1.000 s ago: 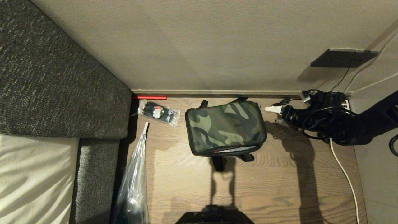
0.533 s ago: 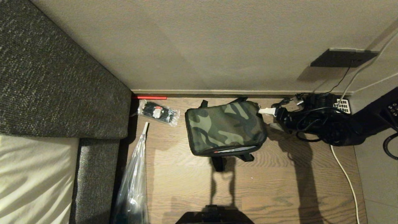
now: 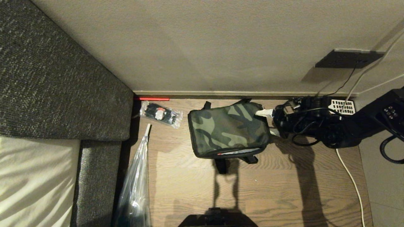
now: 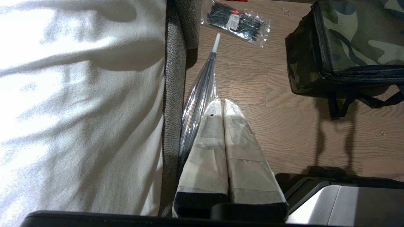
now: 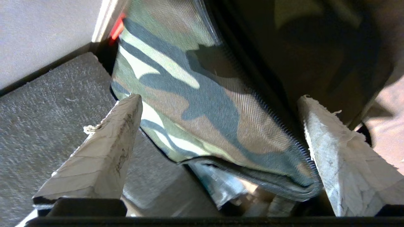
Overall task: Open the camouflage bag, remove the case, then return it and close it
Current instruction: Open the top of the storage box
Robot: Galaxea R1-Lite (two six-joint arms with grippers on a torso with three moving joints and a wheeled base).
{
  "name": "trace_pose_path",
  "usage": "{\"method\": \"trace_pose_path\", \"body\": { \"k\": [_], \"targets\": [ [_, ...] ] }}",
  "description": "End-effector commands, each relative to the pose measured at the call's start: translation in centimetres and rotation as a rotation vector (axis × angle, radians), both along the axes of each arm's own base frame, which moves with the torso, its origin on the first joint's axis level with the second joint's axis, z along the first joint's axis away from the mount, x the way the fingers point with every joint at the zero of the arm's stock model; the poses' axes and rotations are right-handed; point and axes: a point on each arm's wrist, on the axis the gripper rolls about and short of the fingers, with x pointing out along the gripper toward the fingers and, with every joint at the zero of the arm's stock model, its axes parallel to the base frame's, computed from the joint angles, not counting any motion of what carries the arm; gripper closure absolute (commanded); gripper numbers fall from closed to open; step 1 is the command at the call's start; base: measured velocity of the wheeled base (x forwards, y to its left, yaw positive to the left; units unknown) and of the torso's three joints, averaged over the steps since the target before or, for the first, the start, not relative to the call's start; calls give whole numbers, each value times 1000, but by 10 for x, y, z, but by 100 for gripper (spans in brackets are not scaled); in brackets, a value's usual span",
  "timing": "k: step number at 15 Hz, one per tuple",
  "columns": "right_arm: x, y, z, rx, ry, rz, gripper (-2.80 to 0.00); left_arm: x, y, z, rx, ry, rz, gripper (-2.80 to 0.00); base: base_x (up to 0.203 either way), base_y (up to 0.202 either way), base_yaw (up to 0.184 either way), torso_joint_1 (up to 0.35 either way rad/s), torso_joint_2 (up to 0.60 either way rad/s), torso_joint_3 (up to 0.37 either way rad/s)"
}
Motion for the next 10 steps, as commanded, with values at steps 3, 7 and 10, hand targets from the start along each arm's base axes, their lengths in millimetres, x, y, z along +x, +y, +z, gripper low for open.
{"method": "trace_pose_path", "body": {
  "k": [3, 7, 10],
  "targets": [
    [-4, 9, 9, 68, 55, 0, -280, 0, 0, 0, 0, 2, 1, 0, 0, 0, 0, 0, 0, 0],
    [-10, 14, 33, 170, 139, -17, -280, 0, 0, 0, 0, 1, 1, 0, 0, 0, 0, 0, 0, 0],
    [-8, 14, 49, 266, 173, -37, -280, 0, 0, 0, 0, 2, 1, 0, 0, 0, 0, 0, 0, 0]
  ]
}}
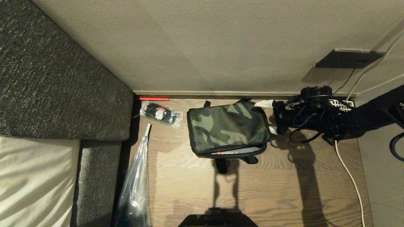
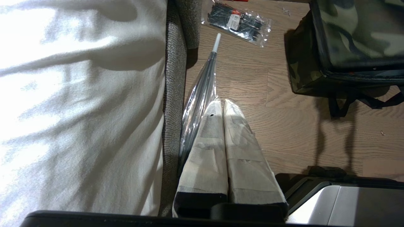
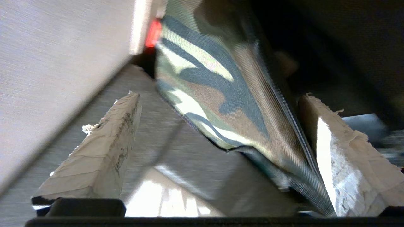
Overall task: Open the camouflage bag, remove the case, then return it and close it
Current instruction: Open the top of the storage box
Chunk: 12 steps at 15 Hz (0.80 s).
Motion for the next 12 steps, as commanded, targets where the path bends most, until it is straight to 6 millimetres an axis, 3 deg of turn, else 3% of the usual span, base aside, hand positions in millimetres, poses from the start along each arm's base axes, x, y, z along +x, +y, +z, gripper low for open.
{"method": "trace_pose_path", "body": {
  "k": [1, 6, 12],
  "targets": [
    [1, 0, 18, 51, -16, -9, -280, 0, 0, 0, 0, 1, 1, 0, 0, 0, 0, 0, 0, 0],
    [11, 0, 46, 96, -29, -26, -280, 0, 0, 0, 0, 0, 1, 0, 0, 0, 0, 0, 0, 0],
    [15, -4, 63, 95, -106, -35, -280, 0, 0, 0, 0, 1, 1, 0, 0, 0, 0, 0, 0, 0]
  ]
}}
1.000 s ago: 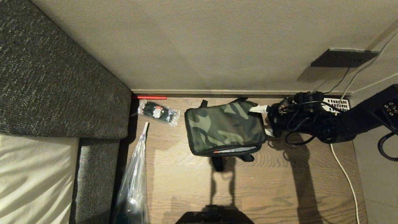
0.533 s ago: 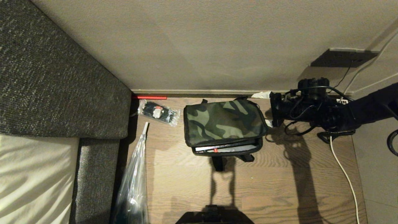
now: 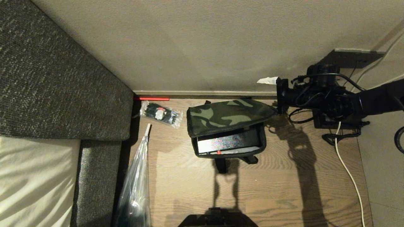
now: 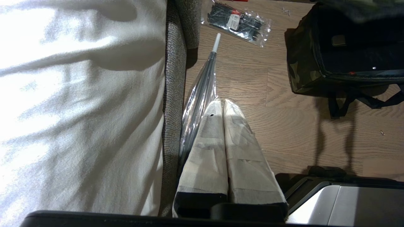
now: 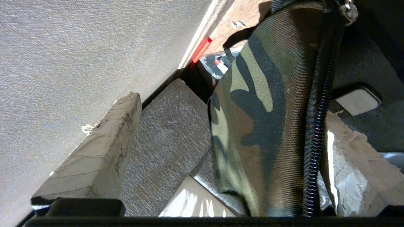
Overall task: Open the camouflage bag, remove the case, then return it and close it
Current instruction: Open the top of the storage box
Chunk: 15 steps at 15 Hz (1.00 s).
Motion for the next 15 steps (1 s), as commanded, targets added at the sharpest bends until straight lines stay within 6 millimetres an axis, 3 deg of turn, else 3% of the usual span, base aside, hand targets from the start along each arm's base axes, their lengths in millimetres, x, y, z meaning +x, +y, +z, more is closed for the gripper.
{"method": "trace_pose_path", "body": {
  "k": [1, 15],
  "targets": [
    [0, -1, 4, 2, -16, 3, -280, 0, 0, 0, 0, 2, 1, 0, 0, 0, 0, 0, 0, 0],
    [2, -12, 25, -79, -321, -18, -280, 0, 0, 0, 0, 2, 1, 0, 0, 0, 0, 0, 0, 0]
  ]
}}
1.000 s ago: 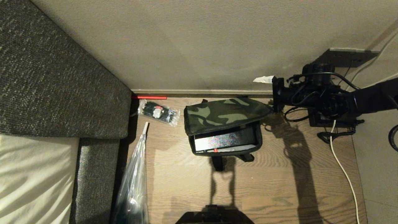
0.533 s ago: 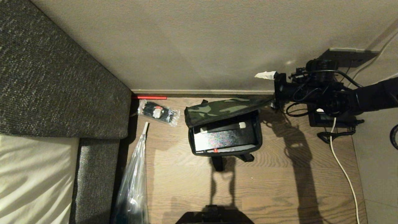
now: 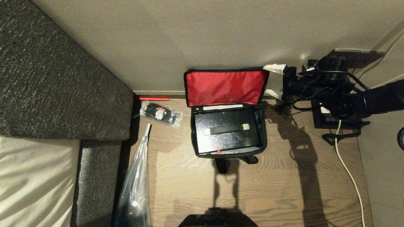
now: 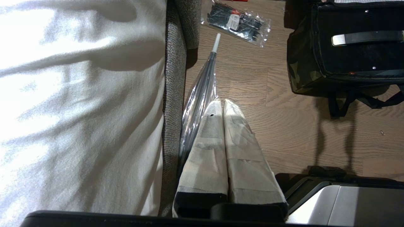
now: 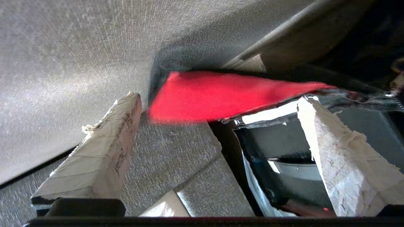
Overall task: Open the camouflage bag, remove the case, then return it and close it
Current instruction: Open the top of the storage box, then grip the handle
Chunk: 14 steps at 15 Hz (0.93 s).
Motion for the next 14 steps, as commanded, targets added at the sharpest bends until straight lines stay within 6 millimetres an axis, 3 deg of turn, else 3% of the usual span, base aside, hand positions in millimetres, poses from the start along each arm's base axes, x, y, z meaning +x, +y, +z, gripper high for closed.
{"method": "trace_pose_path", "body": {
  "k": [1, 4, 7, 10, 14],
  "targets": [
    [-1, 0, 2, 10, -21, 0, -280, 0, 0, 0, -1, 2, 1, 0, 0, 0, 0, 0, 0, 0],
    [-6, -1, 6, 11, -57, 6, -280, 0, 0, 0, -1, 0, 1, 0, 0, 0, 0, 0, 0, 0],
    [-25, -3, -7, -33, -14, 56, -280, 0, 0, 0, -1, 1, 1, 0, 0, 0, 0, 0, 0, 0],
    [-58, -5, -5, -79, 15, 75, -280, 0, 0, 0, -1, 0, 1, 0, 0, 0, 0, 0, 0, 0],
    [-120, -10, -7, -179, 83, 92, -280, 0, 0, 0, -1, 1, 1, 0, 0, 0, 0, 0, 0, 0]
  ]
}}
